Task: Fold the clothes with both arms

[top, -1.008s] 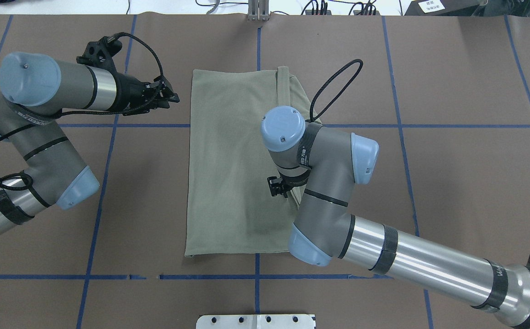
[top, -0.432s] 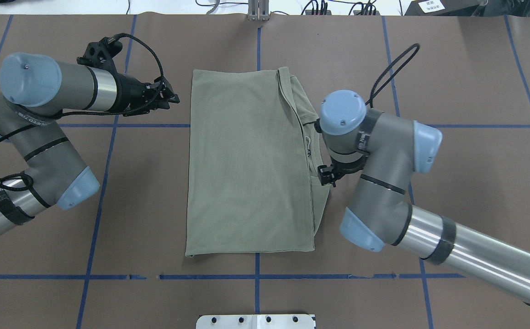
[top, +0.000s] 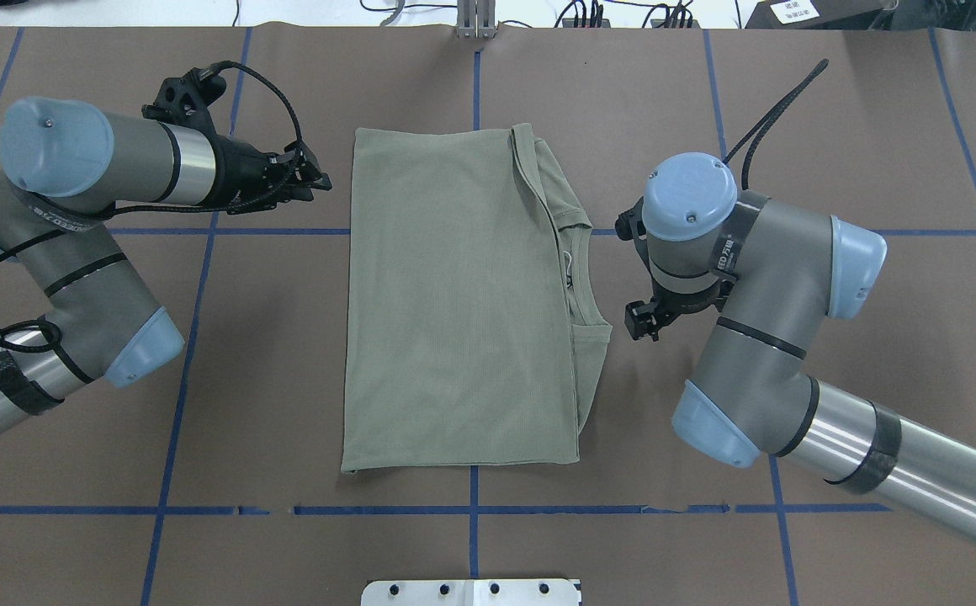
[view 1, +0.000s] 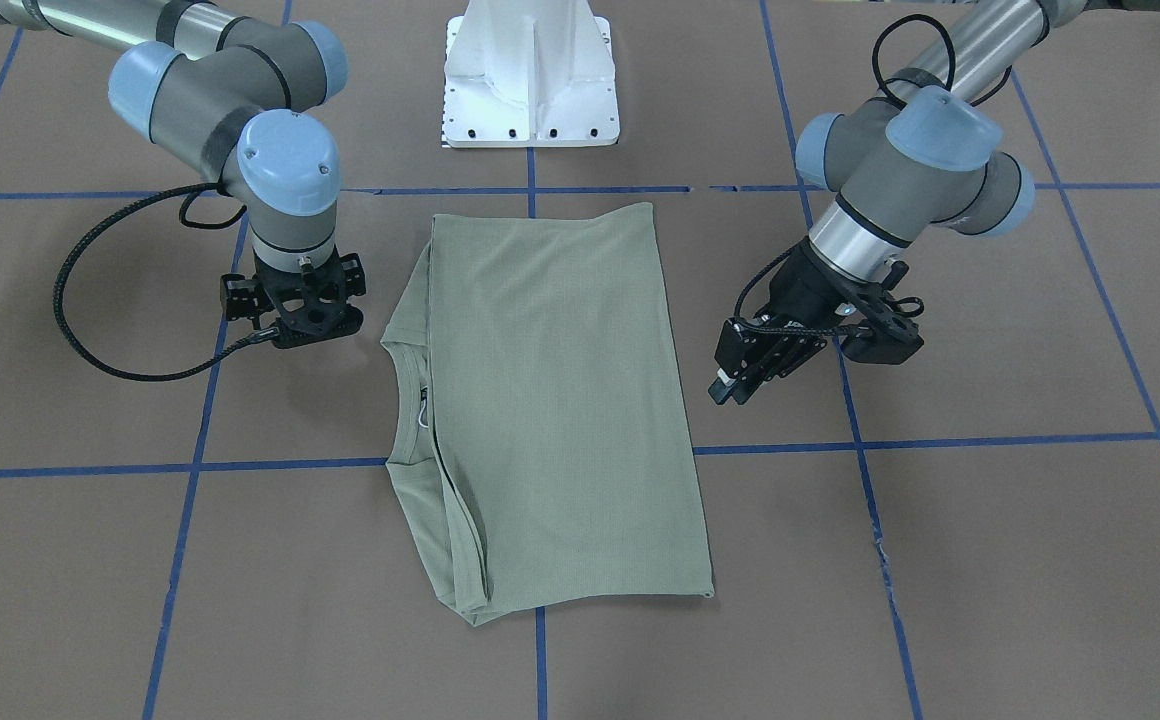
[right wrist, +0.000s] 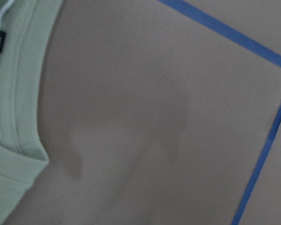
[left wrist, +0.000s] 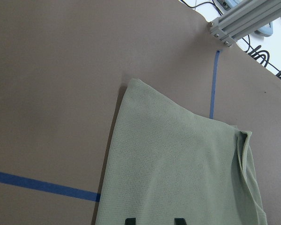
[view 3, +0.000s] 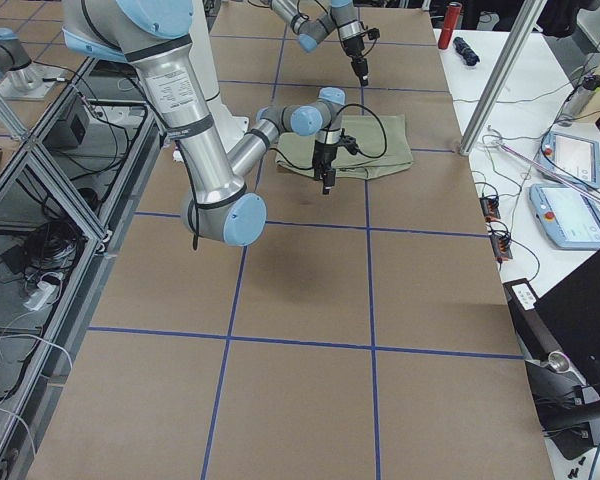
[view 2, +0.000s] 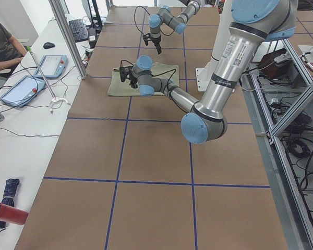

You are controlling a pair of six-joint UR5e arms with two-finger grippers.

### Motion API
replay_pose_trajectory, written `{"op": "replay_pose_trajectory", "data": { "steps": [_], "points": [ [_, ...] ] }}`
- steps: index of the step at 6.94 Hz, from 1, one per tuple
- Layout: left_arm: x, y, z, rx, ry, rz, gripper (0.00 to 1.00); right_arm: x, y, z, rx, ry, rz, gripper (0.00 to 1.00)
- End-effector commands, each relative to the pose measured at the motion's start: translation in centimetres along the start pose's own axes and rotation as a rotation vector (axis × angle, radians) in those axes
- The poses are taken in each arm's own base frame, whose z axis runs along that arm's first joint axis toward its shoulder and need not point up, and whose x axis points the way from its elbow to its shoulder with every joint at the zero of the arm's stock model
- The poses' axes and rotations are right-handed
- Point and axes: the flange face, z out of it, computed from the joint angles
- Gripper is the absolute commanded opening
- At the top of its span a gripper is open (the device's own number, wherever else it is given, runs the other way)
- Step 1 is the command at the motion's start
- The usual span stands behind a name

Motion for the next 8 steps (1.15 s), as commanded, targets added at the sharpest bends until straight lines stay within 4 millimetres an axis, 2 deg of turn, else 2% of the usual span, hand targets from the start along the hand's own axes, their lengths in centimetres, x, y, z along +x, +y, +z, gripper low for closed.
{"op": "replay_pose_trajectory", "data": {
  "steps": [1, 2, 4, 6, 7, 8],
  "points": [
    [-0.1, -0.1, -0.2, 0.001, 0.0, -0.001, 0.38, -3.2, -6.6, -2.4, 0.071, -0.039, 0.047, 1.0],
    [-0.5, 0.0, -0.2, -0.001, -0.004, -0.001, 0.38, -3.6, -10.0, -1.7, 0.124, -0.07, 0.044, 1.0],
    [-0.6, 0.0, -0.2, -0.001, -0.006, 0.0, 0.38, -5.6, -16.9, -3.1, 0.149, -0.068, 0.069, 1.0],
    [-0.7, 0.0, -0.2, -0.001, -0.007, 0.0, 0.38, -6.5, -20.3, -2.5, 0.202, -0.042, 0.085, 1.0],
    [-0.7, 0.0, -0.2, -0.002, -0.007, 0.0, 0.38, -6.7, -21.1, -2.5, 0.212, -0.037, 0.088, 1.0],
    [-0.7, 0.0, -0.2, -0.002, -0.007, 0.0, 0.38, -6.3, -21.5, -1.2, 0.219, -0.019, 0.09, 1.0]
  ]
}}
